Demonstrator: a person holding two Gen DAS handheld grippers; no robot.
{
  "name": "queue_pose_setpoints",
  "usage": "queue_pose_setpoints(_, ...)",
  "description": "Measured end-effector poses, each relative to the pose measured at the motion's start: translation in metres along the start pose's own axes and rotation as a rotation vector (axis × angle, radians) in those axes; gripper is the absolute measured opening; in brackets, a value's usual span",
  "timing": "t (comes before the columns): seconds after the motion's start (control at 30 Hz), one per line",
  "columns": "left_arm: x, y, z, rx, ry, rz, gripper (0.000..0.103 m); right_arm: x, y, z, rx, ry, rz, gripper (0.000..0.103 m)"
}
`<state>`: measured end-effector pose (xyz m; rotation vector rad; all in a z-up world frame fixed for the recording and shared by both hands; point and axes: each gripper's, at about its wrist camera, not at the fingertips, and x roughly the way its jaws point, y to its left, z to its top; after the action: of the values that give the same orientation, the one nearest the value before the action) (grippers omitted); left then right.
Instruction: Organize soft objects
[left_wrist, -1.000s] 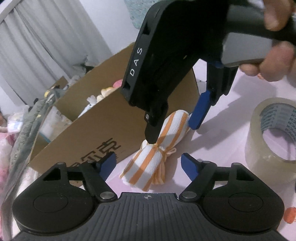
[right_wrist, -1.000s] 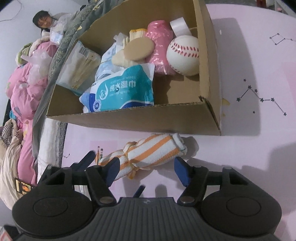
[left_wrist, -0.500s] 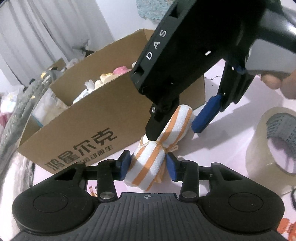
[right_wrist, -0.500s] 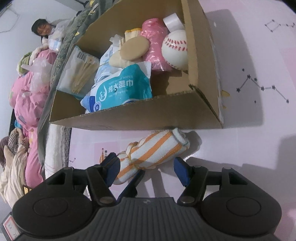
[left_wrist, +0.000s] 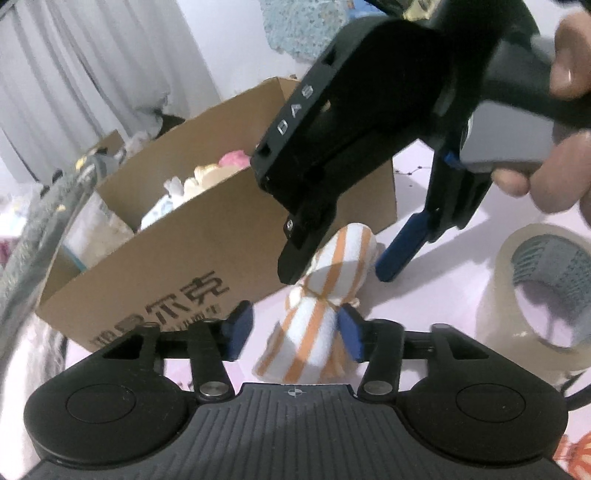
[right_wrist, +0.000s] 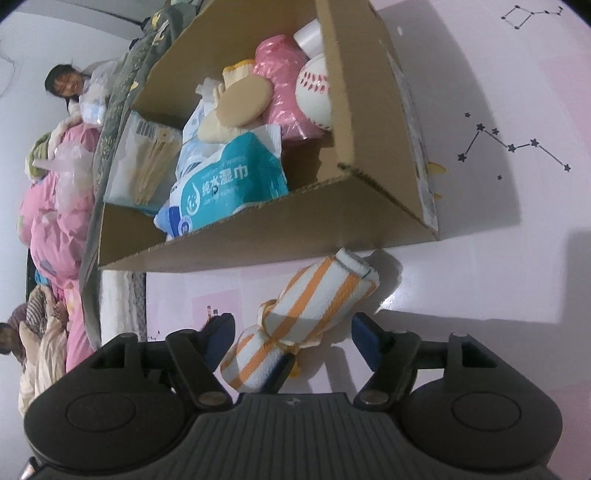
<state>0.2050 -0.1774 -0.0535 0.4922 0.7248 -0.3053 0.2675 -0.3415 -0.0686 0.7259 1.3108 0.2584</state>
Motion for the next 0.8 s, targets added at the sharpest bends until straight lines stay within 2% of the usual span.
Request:
queue_pose_setpoints(0.23, 0.019, 0.001, 0.004, -0.016, 0.049, -0.024, 0.057, 0.005, -0.005, 0.005, 0.031, 0.004, 0.013, 0.053)
queue_pose_setpoints(0.3, 0.025, 0.005, 0.005, -0.039, 0.070, -0.048, 0.047, 0.008, -0.007, 0.006, 0.037, 0.010, 0.014, 0.053)
queue_pose_setpoints(0.4, 0.026, 0.009, 0.002, -0.068, 0.075, -0.057, 0.041, 0.012, -0.009, 0.006, 0.048, 0.017, 0.015, 0.053)
queue_pose_setpoints(0.53, 0.012, 0.010, -0.002, -0.092, 0.037, -0.067, 0.039, 0.011, -0.008, 0.001, 0.038, 0.020, 0.030, 0.053)
queue_pose_setpoints(0.63, -0.009, 0.008, -0.005, -0.081, -0.014, -0.066, 0.039, 0.004, 0.000, -0.009, -0.008, 0.016, 0.056, 0.047)
queue_pose_setpoints(0.7, -0.029, 0.006, -0.006, -0.066, -0.065, -0.057, 0.038, -0.003, 0.009, -0.019, -0.049, 0.001, 0.082, 0.038)
queue_pose_setpoints(0.8, -0.055, 0.006, -0.007, -0.060, -0.123, -0.038, 0.038, -0.022, 0.024, -0.036, -0.114, -0.049, 0.121, 0.035)
